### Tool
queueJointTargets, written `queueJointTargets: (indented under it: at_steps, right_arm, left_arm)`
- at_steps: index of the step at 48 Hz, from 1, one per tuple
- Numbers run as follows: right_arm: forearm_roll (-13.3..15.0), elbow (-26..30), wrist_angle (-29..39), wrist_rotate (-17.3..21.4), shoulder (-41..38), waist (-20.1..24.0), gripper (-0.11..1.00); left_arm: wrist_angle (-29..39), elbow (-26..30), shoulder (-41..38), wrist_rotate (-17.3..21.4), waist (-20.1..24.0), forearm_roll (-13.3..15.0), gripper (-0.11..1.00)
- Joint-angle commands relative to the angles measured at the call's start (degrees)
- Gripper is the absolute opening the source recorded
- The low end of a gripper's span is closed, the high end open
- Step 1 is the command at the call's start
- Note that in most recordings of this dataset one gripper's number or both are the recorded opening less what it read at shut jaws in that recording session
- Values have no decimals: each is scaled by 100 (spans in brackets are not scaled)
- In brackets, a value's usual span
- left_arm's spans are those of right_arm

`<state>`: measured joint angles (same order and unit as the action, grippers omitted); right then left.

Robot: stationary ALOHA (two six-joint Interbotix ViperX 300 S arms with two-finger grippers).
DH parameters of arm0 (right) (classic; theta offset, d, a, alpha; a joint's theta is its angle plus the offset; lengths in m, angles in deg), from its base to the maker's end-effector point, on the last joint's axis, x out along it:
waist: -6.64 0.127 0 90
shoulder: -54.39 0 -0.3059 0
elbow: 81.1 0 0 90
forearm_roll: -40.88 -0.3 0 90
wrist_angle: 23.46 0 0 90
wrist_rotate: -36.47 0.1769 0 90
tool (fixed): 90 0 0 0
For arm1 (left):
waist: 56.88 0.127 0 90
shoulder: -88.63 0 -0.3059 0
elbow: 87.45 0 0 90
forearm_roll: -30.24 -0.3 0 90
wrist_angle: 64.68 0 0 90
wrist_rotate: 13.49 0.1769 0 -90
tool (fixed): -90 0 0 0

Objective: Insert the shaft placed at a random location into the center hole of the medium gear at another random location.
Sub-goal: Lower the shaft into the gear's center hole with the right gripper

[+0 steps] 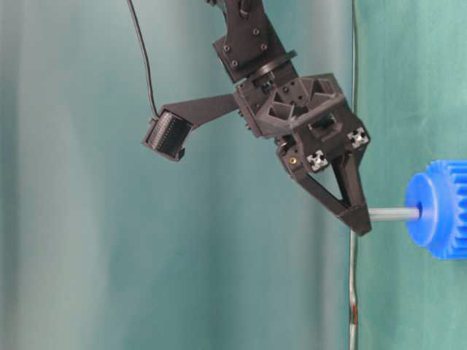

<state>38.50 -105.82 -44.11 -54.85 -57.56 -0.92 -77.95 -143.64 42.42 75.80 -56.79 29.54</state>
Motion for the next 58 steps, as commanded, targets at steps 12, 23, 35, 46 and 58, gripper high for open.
queueJointTargets:
  at_steps: [12,23,35,46,58]
  right_arm:
    - [9,62,-35,-62,281,-44,14]
    - [18,-35,-62,-70,554,-44,14]
    - [9,-35,-53,-53,501,0,14]
    - [-26,-9,-62,0,237,18,14]
    - [-70,9,-62,18,62,26,14]
  left_arm:
    - [0,105,-44,-9,-9,-18,0]
    - [0,114,-35,-9,0,-9,0]
    - [0,114,-44,-9,0,-18,0]
    - [0,114,-44,-9,0,-9,0]
    - [0,105,-44,-9,0,-18,0]
